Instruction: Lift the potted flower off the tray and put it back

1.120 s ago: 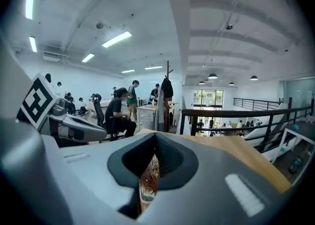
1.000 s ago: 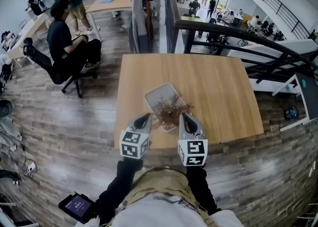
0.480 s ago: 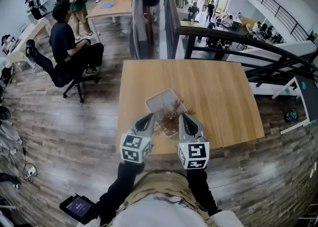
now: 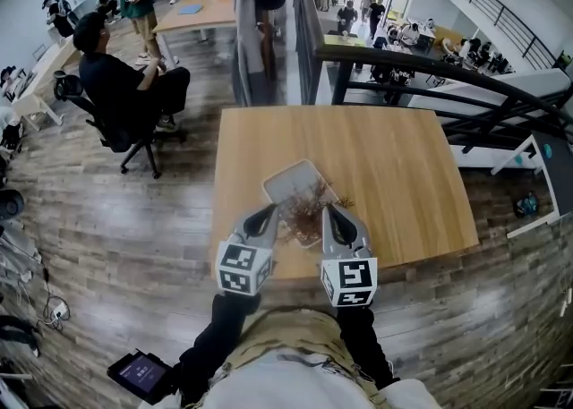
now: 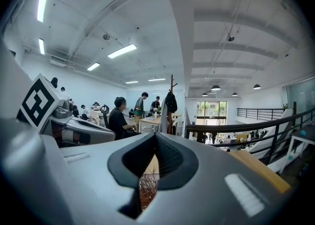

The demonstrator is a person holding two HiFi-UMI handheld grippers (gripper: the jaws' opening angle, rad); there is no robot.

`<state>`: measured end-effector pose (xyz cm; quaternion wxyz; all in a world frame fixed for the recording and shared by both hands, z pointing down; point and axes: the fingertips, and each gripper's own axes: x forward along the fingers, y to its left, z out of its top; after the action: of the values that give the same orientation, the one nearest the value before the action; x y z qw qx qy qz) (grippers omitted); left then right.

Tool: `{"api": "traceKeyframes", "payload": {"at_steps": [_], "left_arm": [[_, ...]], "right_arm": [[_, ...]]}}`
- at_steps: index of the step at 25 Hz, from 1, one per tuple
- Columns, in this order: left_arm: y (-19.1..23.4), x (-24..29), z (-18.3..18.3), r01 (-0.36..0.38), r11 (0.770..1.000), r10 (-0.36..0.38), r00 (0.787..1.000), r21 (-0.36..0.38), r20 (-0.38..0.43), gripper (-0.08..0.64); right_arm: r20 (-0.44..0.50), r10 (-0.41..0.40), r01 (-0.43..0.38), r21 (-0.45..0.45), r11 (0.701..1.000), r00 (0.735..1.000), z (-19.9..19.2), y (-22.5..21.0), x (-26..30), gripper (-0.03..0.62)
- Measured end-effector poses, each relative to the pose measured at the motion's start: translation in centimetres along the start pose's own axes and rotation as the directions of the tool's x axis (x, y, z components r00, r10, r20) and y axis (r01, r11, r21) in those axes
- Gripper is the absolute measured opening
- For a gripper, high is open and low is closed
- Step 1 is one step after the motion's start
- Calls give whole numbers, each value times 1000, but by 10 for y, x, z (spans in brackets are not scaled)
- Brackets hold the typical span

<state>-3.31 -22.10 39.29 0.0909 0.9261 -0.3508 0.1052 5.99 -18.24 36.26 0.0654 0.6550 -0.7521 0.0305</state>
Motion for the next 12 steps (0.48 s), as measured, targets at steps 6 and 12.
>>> {"api": "traceKeyframes", "payload": {"at_steps": [6, 12], "left_arm": [[1, 1, 2, 0, 1000, 0, 1000, 11, 1, 2], [1, 0, -4, -1, 1000, 1, 1000, 13, -3, 2]], "right_arm": [[13, 9, -9, -7, 1000, 1000, 2, 2, 2, 5], [11, 13, -13, -9, 1000, 1000, 0, 4, -1, 5]]}}
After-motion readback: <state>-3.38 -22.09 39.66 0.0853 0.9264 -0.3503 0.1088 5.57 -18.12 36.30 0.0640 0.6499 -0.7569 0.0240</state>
